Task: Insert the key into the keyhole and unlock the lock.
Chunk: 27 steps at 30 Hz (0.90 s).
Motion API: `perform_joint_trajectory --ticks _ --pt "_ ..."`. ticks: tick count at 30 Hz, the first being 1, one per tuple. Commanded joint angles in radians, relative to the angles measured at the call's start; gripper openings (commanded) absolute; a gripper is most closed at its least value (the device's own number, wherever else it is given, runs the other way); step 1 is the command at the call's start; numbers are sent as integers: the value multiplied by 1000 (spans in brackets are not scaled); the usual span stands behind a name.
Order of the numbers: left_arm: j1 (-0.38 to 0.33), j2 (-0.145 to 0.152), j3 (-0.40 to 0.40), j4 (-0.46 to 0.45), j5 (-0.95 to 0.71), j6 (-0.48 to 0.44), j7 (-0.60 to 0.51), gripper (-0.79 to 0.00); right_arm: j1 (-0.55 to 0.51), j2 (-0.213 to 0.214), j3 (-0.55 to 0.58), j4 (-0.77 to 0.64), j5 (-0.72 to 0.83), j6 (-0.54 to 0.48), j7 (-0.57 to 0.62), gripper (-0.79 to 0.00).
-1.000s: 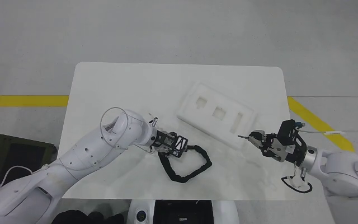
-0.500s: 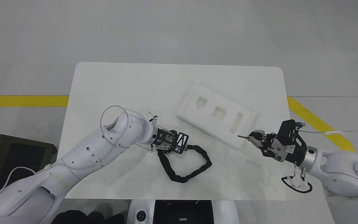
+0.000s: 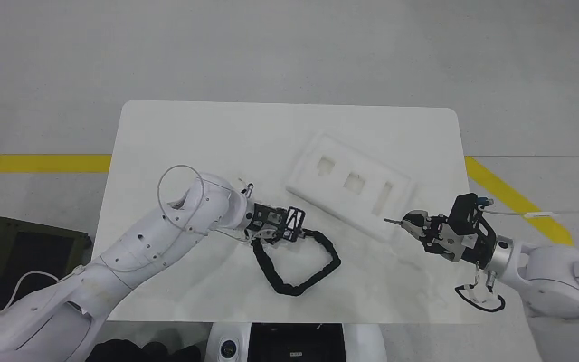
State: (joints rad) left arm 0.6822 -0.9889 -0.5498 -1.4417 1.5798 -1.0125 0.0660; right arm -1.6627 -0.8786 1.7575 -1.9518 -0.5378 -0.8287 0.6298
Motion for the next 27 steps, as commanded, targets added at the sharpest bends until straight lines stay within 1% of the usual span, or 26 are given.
perform_joint_trajectory --ticks 1,3,5,10,16,21,24,27 --pt "3 0 -6 1 -10 0 17 -785 0 0 0 0 0 0 0 -785" --pt "6 2 -17 4 -17 0 48 -785 0 0 0 0 0 0 0 -785" --pt "15 6 -33 11 -25 8 116 -785 -1 -1 -12 -12 -8 5 -4 -785" --pt "39 22 -60 35 55 56 276 -785 16 1 -83 -56 -32 -13 20 -785" --pt "66 40 -76 56 184 161 507 -785 62 0 -168 -76 -24 -7 35 -785" --pt "80 51 -79 53 287 254 654 -785 96 -3 -254 -94 -1 19 40 -785" --pt "85 53 -81 55 320 290 695 -785 122 -7 -306 -101 3 52 40 -785" --pt "92 53 -87 53 324 321 699 -785 144 -12 -351 -109 4 90 35 -785"
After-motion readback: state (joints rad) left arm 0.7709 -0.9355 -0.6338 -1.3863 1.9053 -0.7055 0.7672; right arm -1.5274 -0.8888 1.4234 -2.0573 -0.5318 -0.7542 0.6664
